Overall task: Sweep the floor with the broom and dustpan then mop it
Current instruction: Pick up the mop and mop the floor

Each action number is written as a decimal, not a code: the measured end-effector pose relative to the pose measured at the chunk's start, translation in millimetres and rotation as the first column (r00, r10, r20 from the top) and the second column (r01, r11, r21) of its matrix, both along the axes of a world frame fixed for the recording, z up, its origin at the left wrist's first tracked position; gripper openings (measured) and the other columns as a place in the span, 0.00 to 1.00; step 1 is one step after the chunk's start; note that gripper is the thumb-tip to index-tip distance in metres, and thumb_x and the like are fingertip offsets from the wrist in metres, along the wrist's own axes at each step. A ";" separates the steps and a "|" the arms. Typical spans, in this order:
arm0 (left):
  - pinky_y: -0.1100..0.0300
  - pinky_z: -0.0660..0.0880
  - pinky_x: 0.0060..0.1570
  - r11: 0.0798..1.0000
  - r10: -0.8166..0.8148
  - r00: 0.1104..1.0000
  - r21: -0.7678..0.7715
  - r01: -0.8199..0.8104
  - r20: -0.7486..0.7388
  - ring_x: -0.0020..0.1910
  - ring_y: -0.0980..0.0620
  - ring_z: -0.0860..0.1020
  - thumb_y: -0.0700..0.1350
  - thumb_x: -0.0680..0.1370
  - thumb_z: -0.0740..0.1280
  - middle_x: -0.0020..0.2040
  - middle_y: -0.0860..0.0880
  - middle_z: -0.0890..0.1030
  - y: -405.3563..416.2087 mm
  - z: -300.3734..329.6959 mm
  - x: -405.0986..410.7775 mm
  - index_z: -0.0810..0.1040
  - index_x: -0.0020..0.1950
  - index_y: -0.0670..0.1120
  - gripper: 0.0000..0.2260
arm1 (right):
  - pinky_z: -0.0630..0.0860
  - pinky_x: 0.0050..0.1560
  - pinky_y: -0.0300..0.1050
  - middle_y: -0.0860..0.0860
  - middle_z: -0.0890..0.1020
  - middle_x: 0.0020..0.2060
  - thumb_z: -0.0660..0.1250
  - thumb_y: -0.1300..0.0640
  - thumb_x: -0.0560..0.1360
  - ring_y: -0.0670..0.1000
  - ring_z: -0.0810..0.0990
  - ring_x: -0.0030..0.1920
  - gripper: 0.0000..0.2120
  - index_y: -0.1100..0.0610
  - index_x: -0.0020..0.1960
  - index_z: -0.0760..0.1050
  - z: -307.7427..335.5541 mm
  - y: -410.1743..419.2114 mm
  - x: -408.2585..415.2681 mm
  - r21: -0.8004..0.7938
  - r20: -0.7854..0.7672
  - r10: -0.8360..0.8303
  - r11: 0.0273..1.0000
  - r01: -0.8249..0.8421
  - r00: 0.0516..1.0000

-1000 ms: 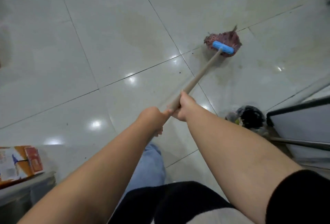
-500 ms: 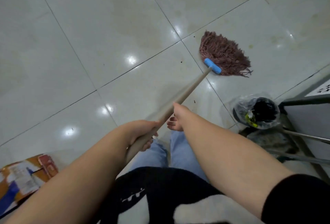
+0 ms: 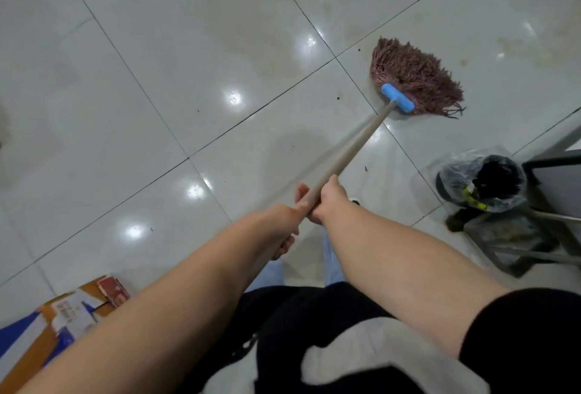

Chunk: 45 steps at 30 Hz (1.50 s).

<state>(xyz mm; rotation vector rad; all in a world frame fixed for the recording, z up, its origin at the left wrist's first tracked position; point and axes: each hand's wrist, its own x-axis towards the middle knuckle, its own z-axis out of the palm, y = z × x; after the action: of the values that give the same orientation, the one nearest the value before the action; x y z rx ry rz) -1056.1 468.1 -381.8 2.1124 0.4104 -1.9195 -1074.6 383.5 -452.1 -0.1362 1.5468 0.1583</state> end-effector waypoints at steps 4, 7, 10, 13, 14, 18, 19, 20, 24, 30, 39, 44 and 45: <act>0.68 0.67 0.21 0.996 -0.078 0.997 -0.036 0.078 -0.010 0.15 0.53 0.67 0.71 0.72 0.53 0.22 0.48 0.69 68.9 8.2 37.8 0.74 0.46 0.40 0.33 | 0.65 0.19 0.28 0.51 0.68 0.28 0.55 0.39 0.79 0.46 0.65 0.15 0.22 0.57 0.38 0.64 6.2 65.1 30.7 -0.046 -0.023 -0.141 0.989 0.140 0.990; 0.67 0.69 0.21 0.993 -0.113 0.993 -0.038 0.112 -0.033 0.16 0.52 0.68 0.77 0.66 0.53 0.18 0.50 0.70 118.3 21.3 56.3 0.73 0.46 0.42 0.37 | 0.65 0.19 0.29 0.50 0.67 0.26 0.55 0.39 0.78 0.46 0.62 0.09 0.23 0.57 0.37 0.64 8.8 108.0 45.1 0.002 -0.021 -0.139 0.990 0.139 0.990; 0.67 0.67 0.21 0.987 -0.160 0.987 -0.013 0.160 -0.013 0.15 0.52 0.65 0.79 0.63 0.51 0.17 0.50 0.68 145.7 20.6 62.9 0.72 0.45 0.42 0.40 | 0.65 0.18 0.28 0.51 0.68 0.27 0.56 0.40 0.79 0.46 0.63 0.09 0.22 0.58 0.38 0.65 11.5 140.9 51.9 0.015 -0.030 -0.185 0.983 0.185 0.982; 0.68 0.66 0.21 0.985 -0.172 0.985 0.010 0.172 -0.019 0.14 0.52 0.63 0.76 0.67 0.52 0.16 0.50 0.67 156.0 12.4 72.3 0.71 0.43 0.42 0.36 | 0.67 0.19 0.32 0.53 0.71 0.28 0.57 0.43 0.79 0.49 0.68 0.18 0.20 0.59 0.40 0.67 12.8 153.7 56.5 0.036 -0.035 -0.194 0.980 0.195 0.980; 0.68 0.66 0.21 0.984 -0.175 0.984 0.013 0.175 -0.017 0.13 0.52 0.63 0.74 0.69 0.53 0.16 0.49 0.66 155.7 10.0 76.3 0.70 0.42 0.42 0.33 | 0.67 0.19 0.33 0.53 0.71 0.27 0.57 0.43 0.79 0.49 0.69 0.21 0.21 0.61 0.39 0.67 13.7 153.8 58.3 0.040 -0.029 -0.200 0.979 0.201 0.979; 0.68 0.66 0.20 0.978 -0.209 0.978 -0.018 0.208 -0.008 0.13 0.53 0.63 0.69 0.72 0.55 0.15 0.49 0.67 148.9 4.9 90.8 0.69 0.42 0.41 0.29 | 0.72 0.25 0.40 0.54 0.73 0.24 0.58 0.43 0.79 0.49 0.71 0.16 0.24 0.64 0.38 0.68 14.1 147.9 65.6 0.072 0.028 -0.237 0.969 0.235 0.971; 0.68 0.67 0.20 0.975 -0.223 0.975 -0.013 0.223 -0.010 0.13 0.53 0.64 0.69 0.72 0.55 0.15 0.49 0.68 148.7 4.1 93.1 0.69 0.42 0.41 0.29 | 0.73 0.27 0.41 0.54 0.74 0.25 0.58 0.42 0.78 0.49 0.72 0.15 0.24 0.64 0.39 0.69 11.9 147.4 65.3 0.090 0.042 -0.239 0.968 0.234 0.970; 0.68 0.67 0.21 0.973 -0.233 0.972 -0.006 0.232 -0.016 0.13 0.53 0.64 0.69 0.72 0.55 0.16 0.49 0.68 146.5 2.5 96.4 0.70 0.43 0.41 0.29 | 0.74 0.27 0.40 0.54 0.74 0.25 0.58 0.41 0.78 0.49 0.72 0.15 0.24 0.63 0.40 0.69 8.2 144.8 65.9 0.107 0.052 -0.246 0.965 0.240 0.968; 0.69 0.66 0.21 0.969 -0.248 0.968 -0.001 0.248 -0.031 0.14 0.53 0.64 0.70 0.72 0.55 0.16 0.50 0.67 124.4 3.5 104.8 0.70 0.44 0.41 0.30 | 0.73 0.23 0.33 0.51 0.70 0.14 0.58 0.35 0.75 0.48 0.69 0.13 0.26 0.59 0.35 0.67 -0.2 132.9 72.6 0.157 0.090 -0.314 0.942 0.298 0.945; 0.70 0.64 0.22 0.951 -0.306 0.952 -0.033 0.306 0.011 0.14 0.53 0.62 0.67 0.75 0.52 0.17 0.49 0.66 32.8 9.5 111.7 0.69 0.43 0.40 0.28 | 0.63 0.18 0.26 0.49 0.63 0.12 0.58 0.34 0.75 0.46 0.63 0.10 0.27 0.56 0.31 0.63 2.4 53.3 86.4 0.121 0.139 -0.423 0.905 0.409 0.895; 0.73 0.64 0.20 0.932 -0.349 0.937 -0.097 0.350 0.029 0.11 0.54 0.63 0.64 0.77 0.51 0.14 0.50 0.65 -194.4 8.0 116.3 0.64 0.37 0.43 0.25 | 0.73 0.19 0.34 0.54 0.73 0.15 0.54 0.40 0.79 0.48 0.71 0.13 0.24 0.61 0.39 0.64 14.1 -167.2 85.8 0.012 0.128 -0.390 0.920 0.392 0.912; 0.74 0.63 0.20 0.903 -0.413 0.910 -0.114 0.415 0.038 0.12 0.55 0.64 0.63 0.79 0.49 0.14 0.50 0.65 -317.9 11.9 117.7 0.64 0.35 0.43 0.25 | 0.73 0.33 0.43 0.55 0.72 0.30 0.54 0.47 0.82 0.49 0.70 0.27 0.14 0.60 0.51 0.66 33.0 -280.6 83.8 -0.043 0.187 -0.388 0.914 0.403 0.902; 0.74 0.64 0.20 0.906 -0.405 0.914 -0.119 0.406 0.034 0.12 0.55 0.63 0.63 0.79 0.48 0.15 0.50 0.65 -338.6 13.0 117.0 0.64 0.35 0.43 0.25 | 0.74 0.36 0.44 0.54 0.72 0.31 0.55 0.48 0.82 0.49 0.70 0.28 0.14 0.61 0.50 0.66 35.8 -299.9 83.0 -0.061 0.185 -0.375 0.918 0.392 0.908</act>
<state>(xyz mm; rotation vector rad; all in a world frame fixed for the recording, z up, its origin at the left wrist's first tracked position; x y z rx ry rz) -939.0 129.5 -368.8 2.2552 -0.1680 -2.0811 -991.6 83.5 -416.3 0.0796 1.3809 -0.2374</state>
